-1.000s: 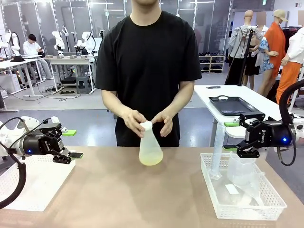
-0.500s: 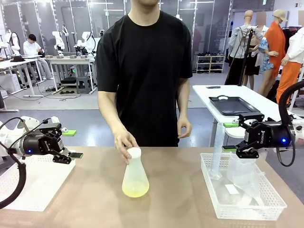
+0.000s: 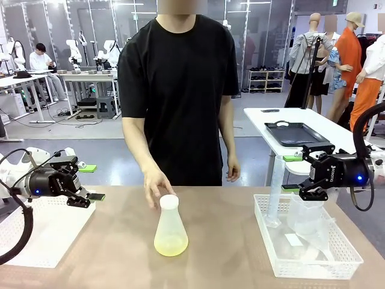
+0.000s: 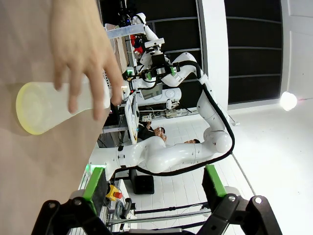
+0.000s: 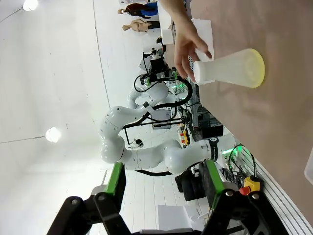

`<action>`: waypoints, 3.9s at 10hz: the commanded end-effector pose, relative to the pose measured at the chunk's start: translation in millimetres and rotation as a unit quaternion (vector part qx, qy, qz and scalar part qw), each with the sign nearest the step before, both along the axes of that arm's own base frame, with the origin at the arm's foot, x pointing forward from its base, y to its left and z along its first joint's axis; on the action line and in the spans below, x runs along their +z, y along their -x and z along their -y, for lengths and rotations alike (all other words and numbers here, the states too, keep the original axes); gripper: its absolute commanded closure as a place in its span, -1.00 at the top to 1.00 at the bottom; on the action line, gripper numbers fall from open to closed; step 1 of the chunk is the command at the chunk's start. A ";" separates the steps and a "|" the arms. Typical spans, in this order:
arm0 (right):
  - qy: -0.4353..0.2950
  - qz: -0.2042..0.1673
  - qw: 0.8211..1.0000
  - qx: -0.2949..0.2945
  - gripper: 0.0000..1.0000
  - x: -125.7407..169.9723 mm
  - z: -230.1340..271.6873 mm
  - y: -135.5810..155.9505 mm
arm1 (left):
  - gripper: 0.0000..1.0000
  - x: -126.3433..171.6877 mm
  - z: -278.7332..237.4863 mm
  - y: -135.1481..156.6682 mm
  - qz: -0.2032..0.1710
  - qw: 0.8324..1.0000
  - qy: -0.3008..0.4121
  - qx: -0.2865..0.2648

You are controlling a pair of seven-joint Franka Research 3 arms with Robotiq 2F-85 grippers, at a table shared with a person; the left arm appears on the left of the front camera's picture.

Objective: Prepare the solutions needed for the experiment.
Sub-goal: When the human places the Big flask in the center of the table, pick up the Big flask and place it in the left Organizing basket.

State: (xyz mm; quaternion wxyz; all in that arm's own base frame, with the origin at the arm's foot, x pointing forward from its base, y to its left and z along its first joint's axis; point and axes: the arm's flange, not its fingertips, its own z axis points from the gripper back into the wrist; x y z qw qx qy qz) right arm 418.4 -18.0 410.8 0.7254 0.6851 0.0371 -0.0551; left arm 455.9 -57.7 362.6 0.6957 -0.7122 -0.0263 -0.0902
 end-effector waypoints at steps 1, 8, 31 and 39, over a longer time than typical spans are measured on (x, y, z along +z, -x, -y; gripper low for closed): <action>-0.001 0.001 1.000 0.004 0.60 2.2 0.4 -0.1 | 1.00 2.6 1.4 -0.9 0.002 1.000 0.008 0.003; -0.001 0.001 1.000 0.004 0.60 2.2 0.4 -0.1 | 1.00 28.0 17.1 -27.4 0.087 0.995 -0.042 -0.010; -0.001 0.001 1.000 0.004 0.60 2.2 0.4 -0.1 | 1.00 64.7 154.9 -144.1 0.606 0.772 -0.029 -0.189; -0.001 0.001 1.000 0.004 0.60 2.2 0.4 -0.1 | 1.00 61.8 158.1 -148.6 0.603 0.776 -0.033 -0.180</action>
